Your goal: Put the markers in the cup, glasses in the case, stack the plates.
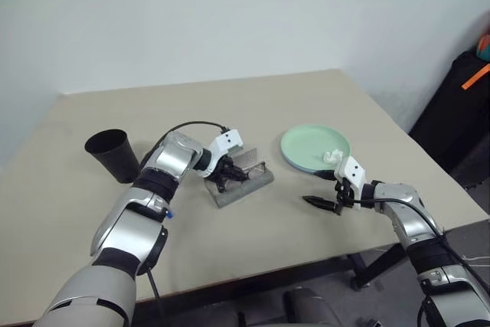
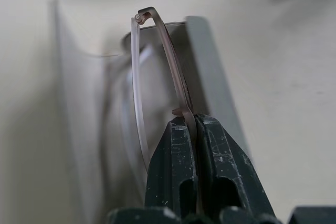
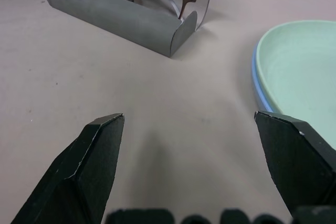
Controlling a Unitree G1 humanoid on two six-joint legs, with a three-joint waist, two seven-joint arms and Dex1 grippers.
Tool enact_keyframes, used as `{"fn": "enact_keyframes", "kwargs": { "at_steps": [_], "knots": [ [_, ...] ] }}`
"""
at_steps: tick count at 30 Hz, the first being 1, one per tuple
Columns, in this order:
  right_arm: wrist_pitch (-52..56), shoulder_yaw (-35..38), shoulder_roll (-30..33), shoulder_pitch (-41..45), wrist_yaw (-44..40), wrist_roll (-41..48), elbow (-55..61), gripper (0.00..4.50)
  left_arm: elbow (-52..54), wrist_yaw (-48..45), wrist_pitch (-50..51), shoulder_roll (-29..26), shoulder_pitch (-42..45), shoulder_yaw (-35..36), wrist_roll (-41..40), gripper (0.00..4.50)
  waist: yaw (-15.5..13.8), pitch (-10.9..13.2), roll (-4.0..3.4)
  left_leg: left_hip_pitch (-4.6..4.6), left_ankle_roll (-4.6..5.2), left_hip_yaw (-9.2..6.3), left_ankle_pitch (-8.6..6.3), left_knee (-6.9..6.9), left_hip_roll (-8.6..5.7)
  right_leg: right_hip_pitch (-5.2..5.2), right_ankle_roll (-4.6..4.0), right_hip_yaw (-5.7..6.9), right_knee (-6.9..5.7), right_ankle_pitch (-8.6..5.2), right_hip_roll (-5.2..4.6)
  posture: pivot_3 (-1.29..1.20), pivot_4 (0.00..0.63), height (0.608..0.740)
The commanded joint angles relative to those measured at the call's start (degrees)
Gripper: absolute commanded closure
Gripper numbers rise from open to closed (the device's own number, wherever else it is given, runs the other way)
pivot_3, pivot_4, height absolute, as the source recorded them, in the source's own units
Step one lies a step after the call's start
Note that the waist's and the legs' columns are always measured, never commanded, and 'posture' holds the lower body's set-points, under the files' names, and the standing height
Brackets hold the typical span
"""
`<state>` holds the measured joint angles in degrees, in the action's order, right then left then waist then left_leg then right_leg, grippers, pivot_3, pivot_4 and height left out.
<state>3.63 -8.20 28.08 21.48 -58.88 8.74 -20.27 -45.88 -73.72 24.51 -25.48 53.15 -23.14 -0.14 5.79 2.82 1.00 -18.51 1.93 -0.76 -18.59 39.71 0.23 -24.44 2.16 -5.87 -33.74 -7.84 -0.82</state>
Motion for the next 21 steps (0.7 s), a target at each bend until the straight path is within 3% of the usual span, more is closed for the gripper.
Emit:
{"fn": "enact_keyframes", "kwargs": {
  "at_steps": [1,8,21],
  "knots": [
    [-0.01,0.99,0.56,0.46,0.5,0.28,2.92,0.19,1.09,-3.98,2.29,0.13,0.35,1.14,-1.05,4.48,0.0,0.0,0.0,0.0,0.0,0.0,0.0,0.0,0.0,0.0,0.0,0.0,0.0,0.0,0.0,0.0,0.0,0.74],
    [0.04,0.88,0.52,0.5,0.58,0.09,2.84,0.19,2.0,-8.23,9.17,-0.78,-1.07,3.09,-2.83,4.48,0.03,0.0,0.0,0.0,0.01,-0.01,-0.01,0.0,0.0,0.0,0.03,-0.01,0.0,0.0,0.0,0.0,0.0,0.74],
    [0.04,0.54,0.33,0.48,0.51,0.11,2.67,0.19,23.43,-17.83,18.4,-6.24,-11.95,0.59,-8.07,4.48,0.0,0.0,0.02,-0.01,0.1,-0.01,-0.07,-0.01,-0.01,-0.01,0.06,-0.07,0.0,-0.03,0.0,0.0,0.0,0.74]
  ]
}}
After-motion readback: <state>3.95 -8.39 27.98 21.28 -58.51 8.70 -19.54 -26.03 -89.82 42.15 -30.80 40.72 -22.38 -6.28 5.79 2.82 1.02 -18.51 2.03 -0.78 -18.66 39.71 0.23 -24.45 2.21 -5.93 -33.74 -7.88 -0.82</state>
